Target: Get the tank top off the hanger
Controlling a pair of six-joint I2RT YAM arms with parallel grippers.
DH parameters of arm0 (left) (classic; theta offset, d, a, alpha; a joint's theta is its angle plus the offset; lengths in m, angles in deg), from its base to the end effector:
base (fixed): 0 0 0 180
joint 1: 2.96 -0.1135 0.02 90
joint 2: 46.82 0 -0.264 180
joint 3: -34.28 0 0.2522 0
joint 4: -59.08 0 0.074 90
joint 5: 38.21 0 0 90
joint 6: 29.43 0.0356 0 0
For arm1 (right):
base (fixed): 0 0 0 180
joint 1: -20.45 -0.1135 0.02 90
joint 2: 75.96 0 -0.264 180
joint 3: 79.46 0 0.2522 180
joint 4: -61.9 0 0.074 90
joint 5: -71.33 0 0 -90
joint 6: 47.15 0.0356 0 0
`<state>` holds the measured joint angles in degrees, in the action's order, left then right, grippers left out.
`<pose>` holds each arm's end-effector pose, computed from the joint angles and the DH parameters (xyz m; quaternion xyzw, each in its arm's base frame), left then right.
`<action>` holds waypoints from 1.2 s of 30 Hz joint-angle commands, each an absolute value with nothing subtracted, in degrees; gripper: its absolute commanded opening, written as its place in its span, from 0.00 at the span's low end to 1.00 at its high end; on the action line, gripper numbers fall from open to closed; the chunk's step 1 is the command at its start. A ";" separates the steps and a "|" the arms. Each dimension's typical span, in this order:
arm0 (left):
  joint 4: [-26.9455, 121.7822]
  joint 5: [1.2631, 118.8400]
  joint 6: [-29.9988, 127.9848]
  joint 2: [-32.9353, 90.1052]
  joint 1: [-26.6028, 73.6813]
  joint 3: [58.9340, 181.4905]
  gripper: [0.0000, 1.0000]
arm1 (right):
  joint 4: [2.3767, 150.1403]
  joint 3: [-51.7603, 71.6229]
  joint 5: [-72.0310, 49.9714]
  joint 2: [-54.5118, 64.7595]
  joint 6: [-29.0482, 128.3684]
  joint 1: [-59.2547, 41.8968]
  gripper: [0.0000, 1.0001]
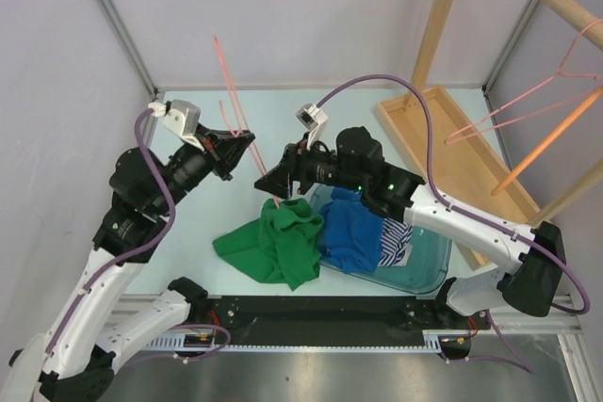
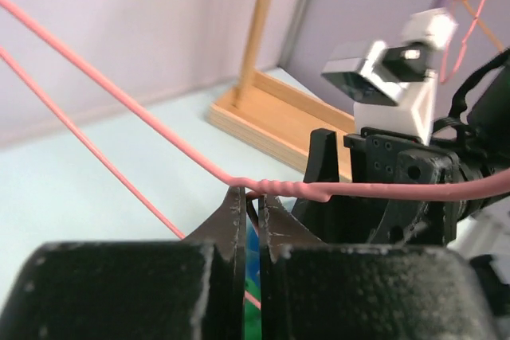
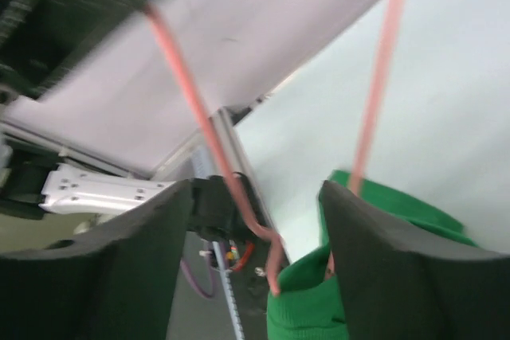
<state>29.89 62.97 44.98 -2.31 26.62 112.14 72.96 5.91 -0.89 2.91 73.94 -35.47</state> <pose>0.1279 -0.0806 0.4451 0.1533 0.6640 -0.3412 0.6475 0.1743 0.2771 0.3925 -0.2584 0.6863 0.5438 0.4080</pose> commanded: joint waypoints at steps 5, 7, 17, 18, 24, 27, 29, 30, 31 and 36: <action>37.33 61.64 59.09 -7.19 26.31 112.72 0.00 | 80.41 9.09 1.44 -2.48 70.53 -33.43 0.84; 33.39 62.07 54.89 -6.48 26.31 115.18 0.00 | 80.50 9.27 3.82 -2.83 69.66 -33.86 0.81; 21.50 63.65 37.81 -7.18 26.31 117.65 0.00 | 79.27 5.58 10.16 -5.29 70.61 -41.77 0.70; 21.15 64.09 37.29 -7.27 26.31 118.00 0.00 | 79.35 5.49 10.07 -5.12 70.71 -42.30 0.68; 21.68 65.06 35.17 -8.15 26.31 119.75 0.00 | 79.44 2.69 7.96 -5.38 71.49 -44.76 0.64; 20.88 65.68 35.17 -7.89 26.22 121.25 0.00 | 79.27 1.19 7.78 -5.56 72.28 -45.29 0.63; 21.06 65.68 35.00 -8.06 26.31 121.43 0.00 | 78.22 0.39 8.05 -5.47 72.99 -45.82 0.63; 21.06 65.68 34.82 -8.15 26.31 121.43 0.00 | 77.17 0.22 8.13 -5.21 73.34 -46.34 0.63; 21.14 65.68 34.56 -8.15 26.31 121.34 0.00 | 76.64 -0.05 8.22 -4.94 73.87 -46.52 0.63; 22.72 66.38 33.33 -8.15 26.31 120.12 0.00 | 76.63 1.70 7.09 -3.89 73.87 -48.10 0.60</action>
